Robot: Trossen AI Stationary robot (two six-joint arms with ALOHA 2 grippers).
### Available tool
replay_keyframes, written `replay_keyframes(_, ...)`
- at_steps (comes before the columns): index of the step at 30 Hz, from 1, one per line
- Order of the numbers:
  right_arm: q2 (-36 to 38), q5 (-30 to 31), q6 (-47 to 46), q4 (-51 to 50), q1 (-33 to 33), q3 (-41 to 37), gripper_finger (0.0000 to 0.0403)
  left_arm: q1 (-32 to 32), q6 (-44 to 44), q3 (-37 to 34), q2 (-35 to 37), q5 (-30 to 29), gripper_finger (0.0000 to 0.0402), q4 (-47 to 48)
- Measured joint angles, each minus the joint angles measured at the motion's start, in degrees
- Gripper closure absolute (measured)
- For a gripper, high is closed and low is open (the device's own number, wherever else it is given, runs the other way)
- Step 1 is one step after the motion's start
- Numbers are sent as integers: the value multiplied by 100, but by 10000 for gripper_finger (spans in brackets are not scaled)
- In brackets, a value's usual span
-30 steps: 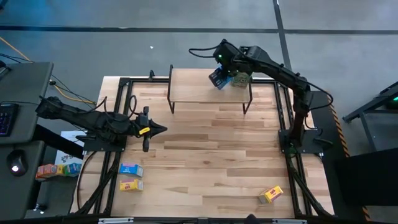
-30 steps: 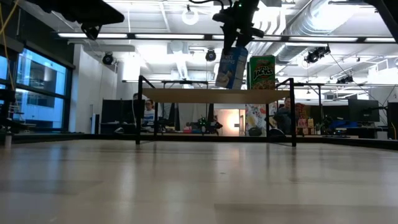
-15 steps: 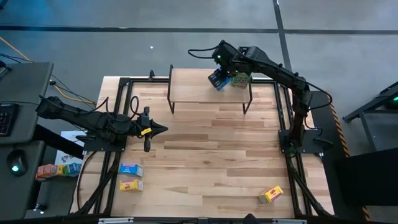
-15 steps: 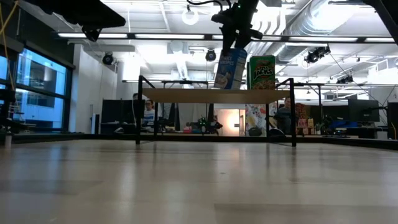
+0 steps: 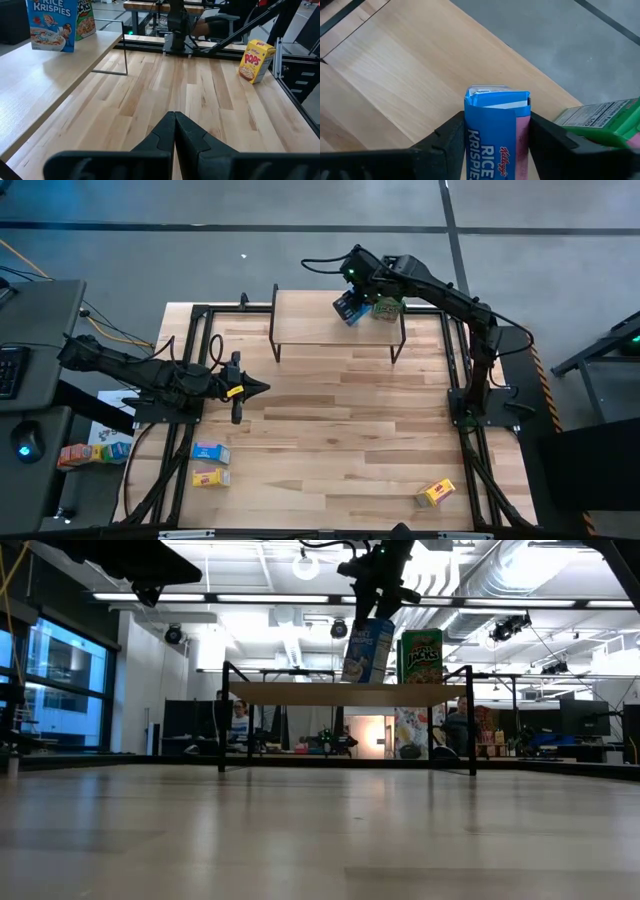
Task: Stack cereal on shelf
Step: Put the right blue cereal box on the shelf, then adjust the Blue cereal box to be next to the line of green cereal boxes
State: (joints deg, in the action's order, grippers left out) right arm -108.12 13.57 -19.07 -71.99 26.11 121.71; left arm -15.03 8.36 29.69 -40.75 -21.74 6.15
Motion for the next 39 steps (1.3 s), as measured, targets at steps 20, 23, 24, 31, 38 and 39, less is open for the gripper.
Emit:
replay_keyframes(20, 4, 433, 451, -463, 10, 549, 167, 0, -55, 0, 0, -17, 402, 4)
replay_keyframes(23, 12, 583, 452, -700, -75, 930, 167, -1, -59, 0, 0, -17, 402, 4)
replay_keyframes(24, 17, 591, 425, -746, -130, 1020, 167, 0, -59, 0, 0, -17, 402, 3)
replay_keyframes(31, 19, 811, 495, -395, -970, 568, 215, -4, -47, 0, 0, -15, 402, 53)
replay_keyframes(38, 9, 1361, 929, 587, -1992, -940, 381, -4, 40, 0, 0, 9, 401, 69)
replay_keyframes(39, 25, 1508, 944, 696, -2056, -1168, 390, -4, 42, 0, 0, 9, 402, 69)
